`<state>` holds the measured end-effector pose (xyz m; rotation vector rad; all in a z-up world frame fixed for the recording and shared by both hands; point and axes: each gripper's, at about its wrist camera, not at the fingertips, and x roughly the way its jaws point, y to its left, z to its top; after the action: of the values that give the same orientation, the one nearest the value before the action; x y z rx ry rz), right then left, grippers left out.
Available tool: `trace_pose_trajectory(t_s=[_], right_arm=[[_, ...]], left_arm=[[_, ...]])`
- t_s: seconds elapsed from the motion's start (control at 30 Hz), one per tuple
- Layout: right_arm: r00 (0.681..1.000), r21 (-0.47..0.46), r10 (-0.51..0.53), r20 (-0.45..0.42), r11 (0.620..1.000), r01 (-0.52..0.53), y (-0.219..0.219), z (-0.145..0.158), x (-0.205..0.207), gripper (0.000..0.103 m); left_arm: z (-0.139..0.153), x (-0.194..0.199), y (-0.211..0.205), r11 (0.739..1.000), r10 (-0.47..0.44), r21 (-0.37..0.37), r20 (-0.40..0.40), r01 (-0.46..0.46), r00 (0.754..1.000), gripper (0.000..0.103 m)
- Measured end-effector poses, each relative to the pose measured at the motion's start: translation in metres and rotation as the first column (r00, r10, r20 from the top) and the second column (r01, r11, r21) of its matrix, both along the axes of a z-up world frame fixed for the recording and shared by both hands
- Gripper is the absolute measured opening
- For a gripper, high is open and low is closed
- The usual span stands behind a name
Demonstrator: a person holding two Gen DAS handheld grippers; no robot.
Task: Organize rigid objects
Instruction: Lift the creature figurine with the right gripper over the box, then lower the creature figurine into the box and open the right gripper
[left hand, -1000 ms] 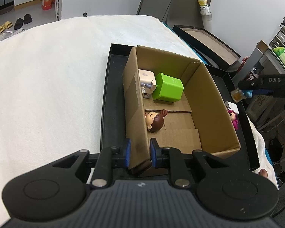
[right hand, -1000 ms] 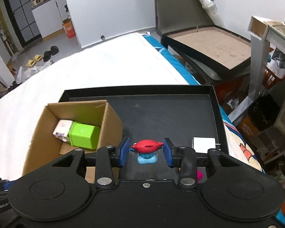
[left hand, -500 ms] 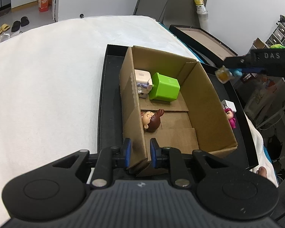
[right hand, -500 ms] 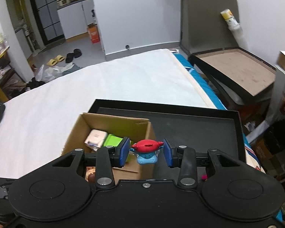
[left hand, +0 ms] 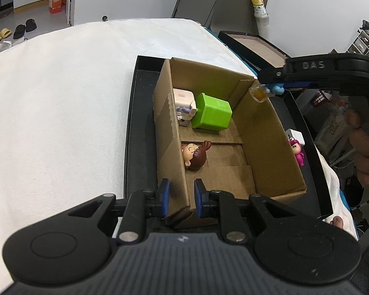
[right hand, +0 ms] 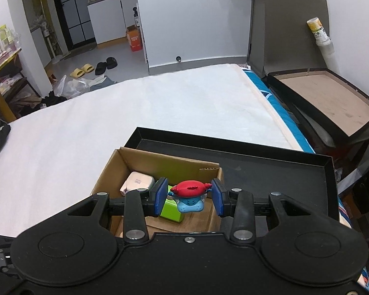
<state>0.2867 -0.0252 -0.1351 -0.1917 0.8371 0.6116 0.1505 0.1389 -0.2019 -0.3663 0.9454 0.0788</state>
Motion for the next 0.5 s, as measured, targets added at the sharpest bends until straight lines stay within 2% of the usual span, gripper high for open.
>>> trace_pose_trajectory(t_s=[0.3, 0.5], right_arm=[[0.999, -0.033, -0.046, -0.002, 0.998, 0.046, 0.005, -0.018, 0.011, 0.041], [0.997, 0.004, -0.073, -0.004, 0.997, 0.073, -0.009, -0.006, 0.013, 0.046]], left_arm=[[-0.002, 0.002, 0.000, 1.000, 0.000, 0.002, -0.009, 0.000, 1.000, 0.020], [-0.002, 0.002, -0.001, 1.000, 0.003, 0.010, -0.015, -0.003, 1.000, 0.020]])
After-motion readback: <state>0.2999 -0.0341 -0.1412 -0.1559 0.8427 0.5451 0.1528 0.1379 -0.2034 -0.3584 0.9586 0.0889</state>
